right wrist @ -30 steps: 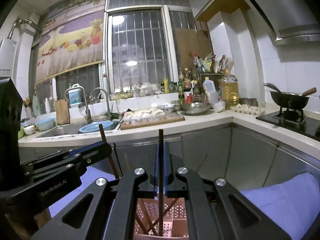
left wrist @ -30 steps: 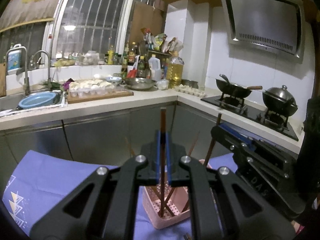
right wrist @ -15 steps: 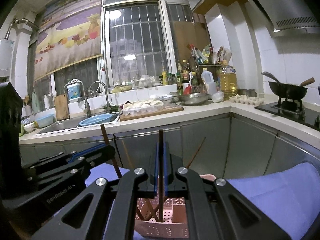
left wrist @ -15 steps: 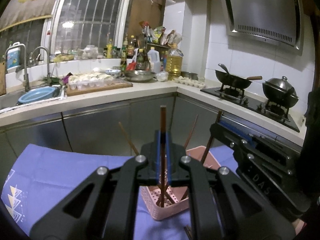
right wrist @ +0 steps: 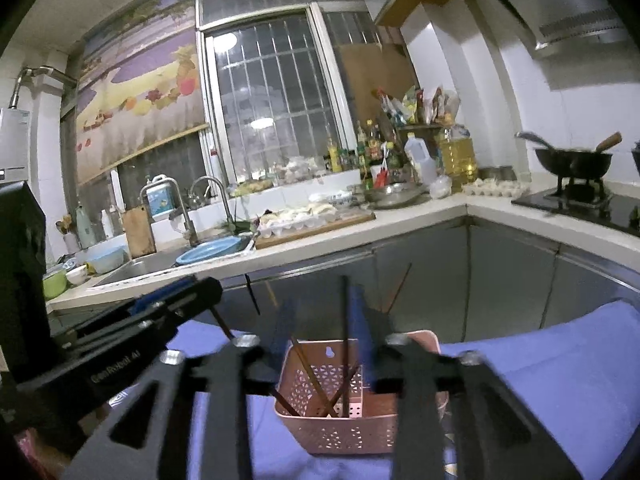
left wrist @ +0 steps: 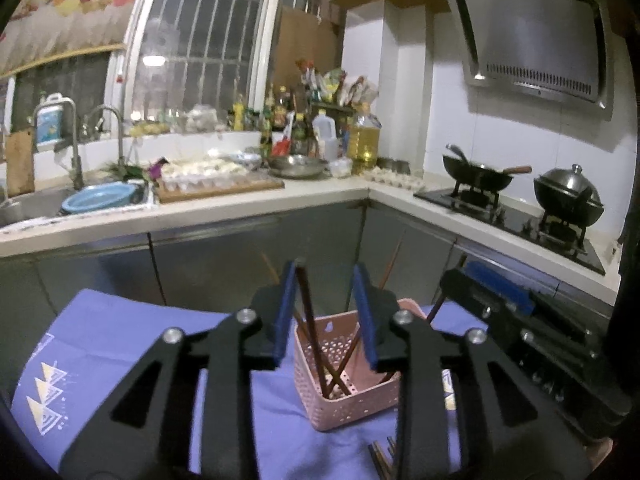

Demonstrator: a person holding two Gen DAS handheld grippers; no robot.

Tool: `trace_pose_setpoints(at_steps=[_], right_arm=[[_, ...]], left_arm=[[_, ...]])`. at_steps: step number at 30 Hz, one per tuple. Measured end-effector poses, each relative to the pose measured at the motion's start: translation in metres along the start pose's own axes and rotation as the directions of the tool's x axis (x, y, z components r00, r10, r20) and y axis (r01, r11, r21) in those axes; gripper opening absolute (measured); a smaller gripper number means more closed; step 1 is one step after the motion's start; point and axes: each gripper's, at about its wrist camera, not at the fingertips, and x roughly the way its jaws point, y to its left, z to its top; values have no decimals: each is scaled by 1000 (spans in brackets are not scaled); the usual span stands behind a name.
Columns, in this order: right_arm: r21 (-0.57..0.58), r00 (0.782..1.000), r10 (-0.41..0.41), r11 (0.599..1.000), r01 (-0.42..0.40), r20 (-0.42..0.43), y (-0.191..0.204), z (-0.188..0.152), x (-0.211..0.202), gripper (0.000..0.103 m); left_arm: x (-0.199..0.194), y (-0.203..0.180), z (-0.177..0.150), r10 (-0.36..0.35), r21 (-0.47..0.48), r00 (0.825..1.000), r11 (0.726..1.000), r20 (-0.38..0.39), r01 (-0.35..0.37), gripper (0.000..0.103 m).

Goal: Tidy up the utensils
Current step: 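Move the open left tool back toward the chopstick row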

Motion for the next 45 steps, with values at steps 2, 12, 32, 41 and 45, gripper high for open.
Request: trace_pose_setpoints(at_steps=[2,12,32,41,45], right_arm=[[-9,1000,-5,1000,6,31,4,2,-12,47],[-5,989,15,1000,-14,147,17,11,-83,49],[50,915,-118,988,148,-386,-24,-152,-125,33],[-48,834,-142,989,138,-533,-4,-196,-107,26],[-95,811,-173,985,144,-559,-2,-209,-102,25]], left_arm=[[-14,-1,3,10,-2,1000,1000,28,-10,36],[-90,3,16,43,-49,986,998,162,-35,47],[-98,9,-144,-66,-122,940,992,-333,27,47],[-71,-8,-187,-109,-139,870,989,-481,47,47],[-67,-5,-195,-111,-146,856,988,-505,42,47]])
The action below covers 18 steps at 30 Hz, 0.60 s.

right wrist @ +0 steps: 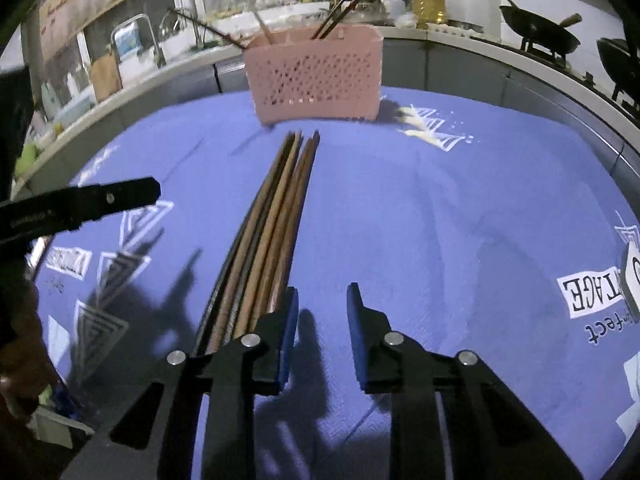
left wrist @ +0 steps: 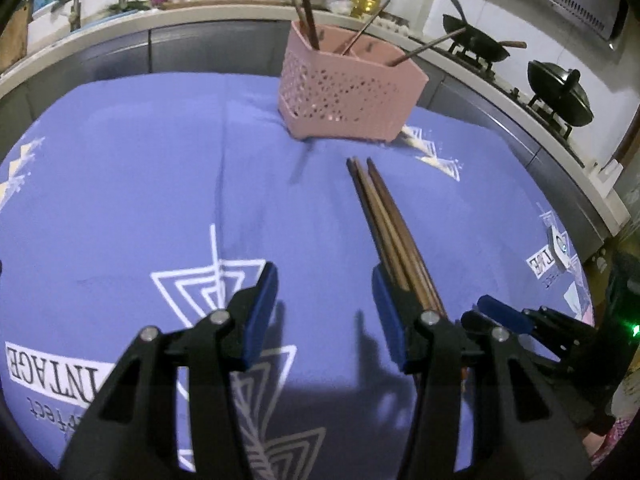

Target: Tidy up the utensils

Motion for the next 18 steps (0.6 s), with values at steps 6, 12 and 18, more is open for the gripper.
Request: trace_pose_setpoints(at_steps=[6,12,18], right_arm=[[-52,998,-61,997,61,5,2,-4,7,25],[-20,999,-19,1000,20,29,-2,-4,1,25],[-61,998,56,997,-55,10,14,-3,2,25]], left_arm=[[7,3,3,-16,-18,1000,1000,-21,16,47],[15,-8,8,-48,-4,998,999,-40,48,47],[26,-27,9,-27,54,998,998,-53,30,47]])
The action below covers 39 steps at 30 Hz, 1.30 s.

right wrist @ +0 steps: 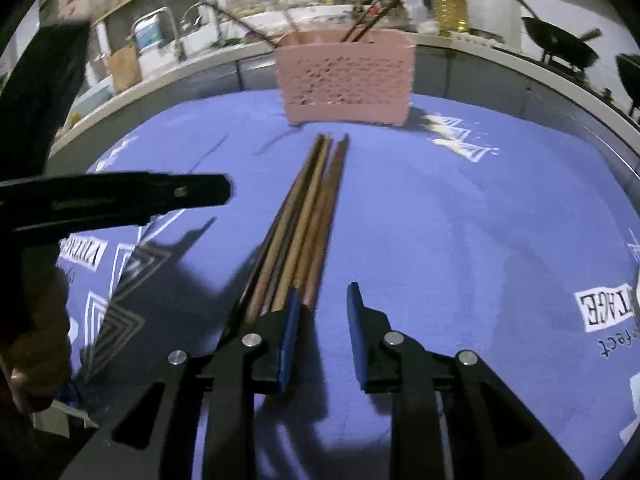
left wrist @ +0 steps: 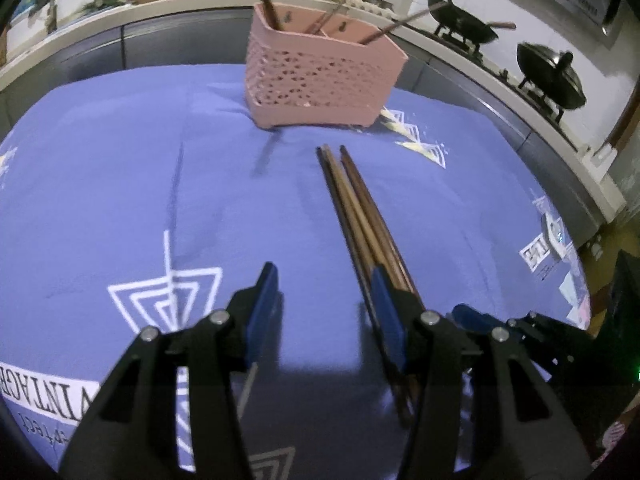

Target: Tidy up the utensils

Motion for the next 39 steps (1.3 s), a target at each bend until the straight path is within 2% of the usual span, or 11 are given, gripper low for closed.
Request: trace_pose_setpoints(at_steps=[3,9,19,21,24,25,26,27,34,36,39], right_arm=[[-41,998,-55,998,56,11,3,-1,2,25],[2,998,-64,998,64,14,-11,2,-1,25],[72,999,-28,997,26,36,-28,-2,-3,25],[71,999,-27,997,25,37,-27,-2,-4,25],[55,999,-28,998,26,41,-25,-4,-4,25],[45,998,-35,998,33,44,-25,-4,-4,24],[24,997,-60,998,59,44,-23,-4,-4,13],[17,997,-72,997,72,34,-24,-5,-3,8],[97,995,-103,990,102,8,-54,-15,-12,7],[144,999,-51,988,49,8,-61,-15,-19,7],[182,999,50,982,-52,17,-58,-8,-21,8]], left_arm=[[10,-9,-4,47,40,999,998,-24,-46,47],[24,-22,-10,82,95,995,993,-62,-76,47],[43,-45,-12,200,205,979,961,-47,-186,50],[44,-46,-11,200,197,979,962,-43,-187,50],[42,-41,-8,201,187,979,964,-39,-190,35],[41,-38,-8,198,184,979,965,-39,-188,18],[40,-37,-8,193,184,980,966,-42,-183,8],[37,-32,-9,196,183,980,966,-44,-186,7],[10,8,-25,248,148,968,959,-35,-240,7],[2,20,-29,237,128,971,965,-44,-230,7],[-4,28,-33,236,115,970,967,-55,-229,16]])
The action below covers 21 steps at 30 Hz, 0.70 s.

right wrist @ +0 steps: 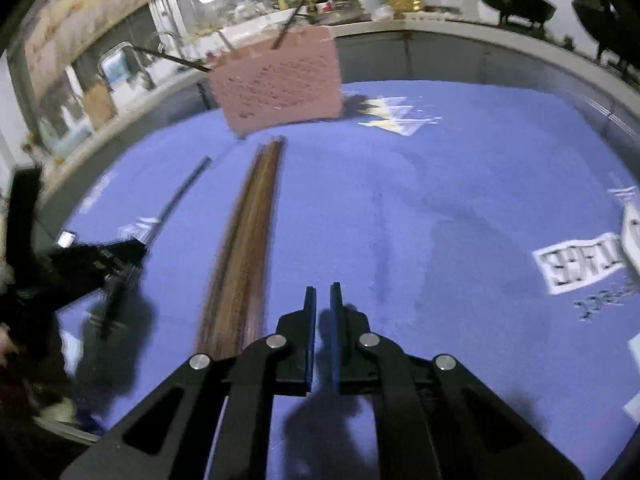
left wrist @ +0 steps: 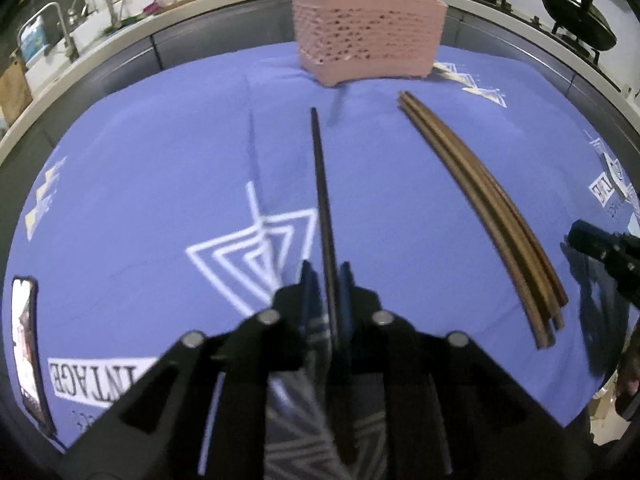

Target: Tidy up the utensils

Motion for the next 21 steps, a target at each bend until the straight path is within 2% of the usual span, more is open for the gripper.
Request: trace_pose_setpoints(at_steps=[4,8,10,16,21], right_arm=[[-18,998,52,998,-52,-19,16,8,11,8],[-71,998,26,997,-30,-56,30,11,26,8],[-75,997,37,996,-42,-67,33,11,30,8],[-106,996,-4,994,-6,-86,37,15,35,8],[-144,993,-41,989,26,-107,39,32,48,8]], left_arm=[[-1,2,0,-14,-11,1000,1000,-5,14,16],[0,4,3,-31,-15,1000,999,-6,31,16],[2,5,5,-34,-14,999,999,-6,34,16],[7,4,13,-29,3,1000,1000,-2,29,16],[16,7,29,-20,12,1000,1000,-4,20,16]])
